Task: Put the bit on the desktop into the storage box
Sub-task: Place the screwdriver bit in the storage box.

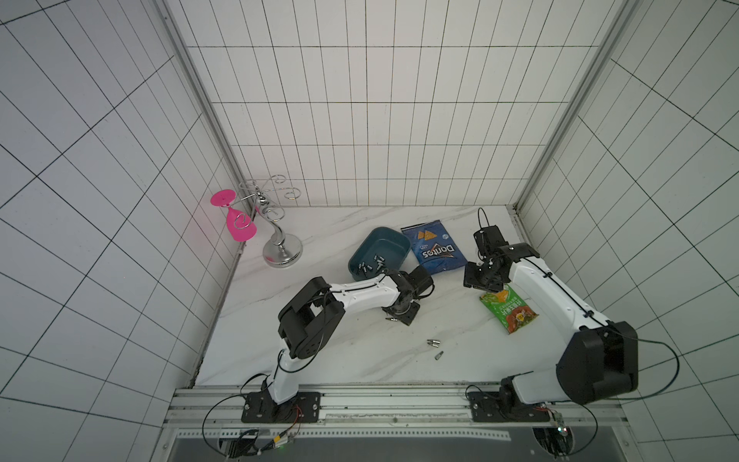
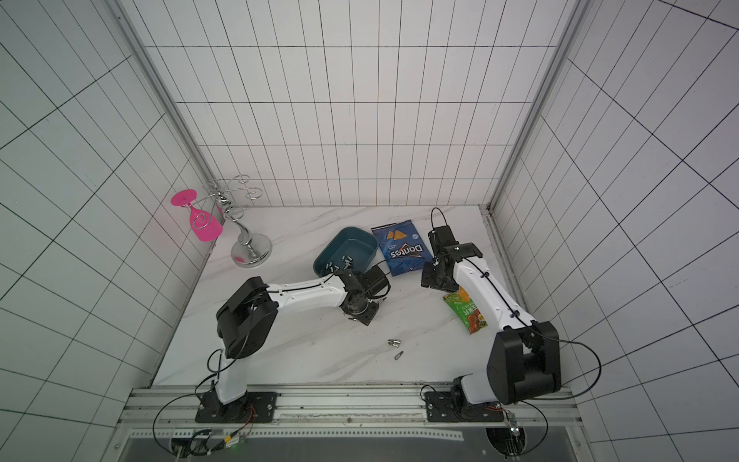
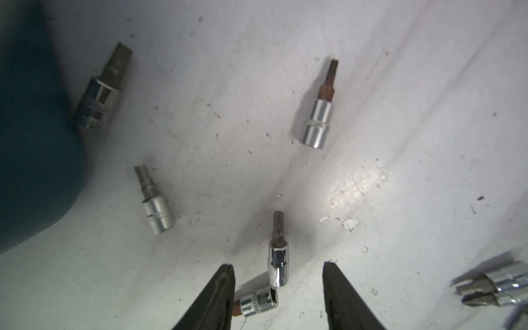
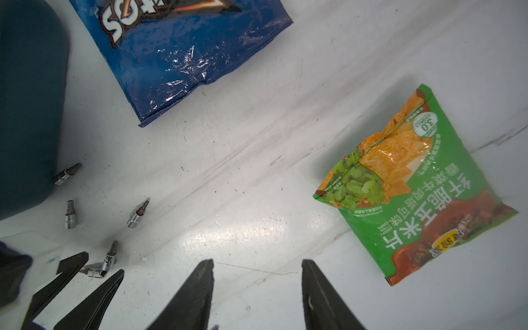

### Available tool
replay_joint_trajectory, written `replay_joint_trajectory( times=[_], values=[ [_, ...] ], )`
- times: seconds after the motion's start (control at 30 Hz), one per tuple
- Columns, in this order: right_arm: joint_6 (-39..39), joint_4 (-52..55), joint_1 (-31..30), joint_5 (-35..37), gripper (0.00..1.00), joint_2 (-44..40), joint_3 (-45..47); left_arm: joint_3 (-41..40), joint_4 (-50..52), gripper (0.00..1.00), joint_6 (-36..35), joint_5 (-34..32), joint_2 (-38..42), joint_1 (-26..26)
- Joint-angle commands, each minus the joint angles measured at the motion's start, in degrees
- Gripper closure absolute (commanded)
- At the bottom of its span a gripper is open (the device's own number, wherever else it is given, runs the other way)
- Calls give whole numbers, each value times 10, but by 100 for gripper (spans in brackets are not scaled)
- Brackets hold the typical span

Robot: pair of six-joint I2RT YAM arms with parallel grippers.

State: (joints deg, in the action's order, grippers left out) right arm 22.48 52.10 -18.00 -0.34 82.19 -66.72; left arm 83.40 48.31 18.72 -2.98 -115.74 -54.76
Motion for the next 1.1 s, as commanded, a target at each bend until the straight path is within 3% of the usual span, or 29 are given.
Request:
replay_joint_trajectory(
  times=[0.0,0.1,0.23,0.73,1.07],
  values=[
    [-8,0,8,-6,47,-13,6,23,1,48,-8,7,-16,-3],
    [-8,-1,10,-8,48,-15,10,25,2,51,-8,8,-22,-3],
    [-6,-7,11,-13,48,-14,15,31,10,63,-7,9,-31,-3],
    [4,-38,10,-37,48,1,46,46,28,72,-7,10,-50,-4],
    [12,-54,-3,-55,48,1,78,55,39,100,-10,7,-60,-3]
  ],
)
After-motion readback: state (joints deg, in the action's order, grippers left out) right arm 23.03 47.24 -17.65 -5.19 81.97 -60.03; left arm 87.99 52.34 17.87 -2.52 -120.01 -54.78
